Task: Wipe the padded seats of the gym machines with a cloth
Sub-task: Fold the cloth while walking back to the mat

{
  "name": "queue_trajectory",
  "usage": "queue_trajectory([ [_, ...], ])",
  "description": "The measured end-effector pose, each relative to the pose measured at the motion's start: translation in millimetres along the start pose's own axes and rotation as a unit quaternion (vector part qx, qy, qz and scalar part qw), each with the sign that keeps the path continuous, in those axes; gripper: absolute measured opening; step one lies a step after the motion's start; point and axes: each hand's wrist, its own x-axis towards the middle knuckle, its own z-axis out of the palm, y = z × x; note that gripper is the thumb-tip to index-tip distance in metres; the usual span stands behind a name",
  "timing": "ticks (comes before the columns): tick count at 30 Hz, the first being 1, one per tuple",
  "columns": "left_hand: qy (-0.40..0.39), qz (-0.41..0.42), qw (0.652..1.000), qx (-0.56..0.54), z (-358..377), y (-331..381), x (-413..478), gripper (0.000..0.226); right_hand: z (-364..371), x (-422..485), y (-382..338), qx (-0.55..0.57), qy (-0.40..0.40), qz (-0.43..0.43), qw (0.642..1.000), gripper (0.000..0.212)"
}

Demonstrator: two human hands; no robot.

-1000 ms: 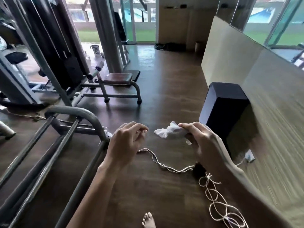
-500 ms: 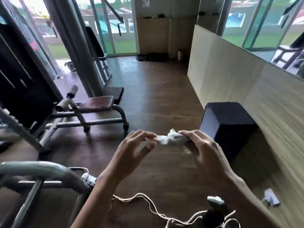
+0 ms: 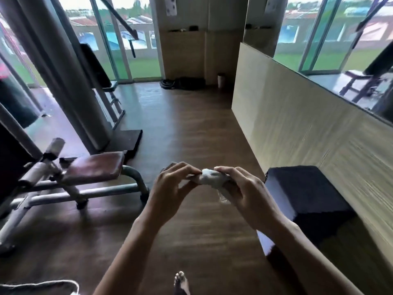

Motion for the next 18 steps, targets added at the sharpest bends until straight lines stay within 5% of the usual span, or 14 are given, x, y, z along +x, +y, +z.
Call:
queue_trajectory([
  [6, -0.013, 0.039, 0.993, -0.112, 26.9, -85.6, 129.3, 0.008, 11.8, 120.2, 55.5, 0.089, -0.095, 0.068, 0.989, 0.062],
  [9, -0.009, 0.01, 0.984, -0.178, 37.8, -114.3, 188.7, 0.014, 6.5, 169.6, 76.6, 0.089, -0.095, 0.106, 0.986, 0.053],
  [13, -0.045, -0.004, 0.974, -0.222, 56.6, -145.4, 259.2, 0.017, -12.8, 203.6, 112.2, 0.03, -0.041, 0.15, 0.987, 0.029],
  [18, -0.121, 0.04, 0.964, -0.235, 103.9, -160.6, 327.7, 0.02, -39.7, 229.9, 165.3, -0.202, 0.018, 0.153, 0.967, 0.031],
])
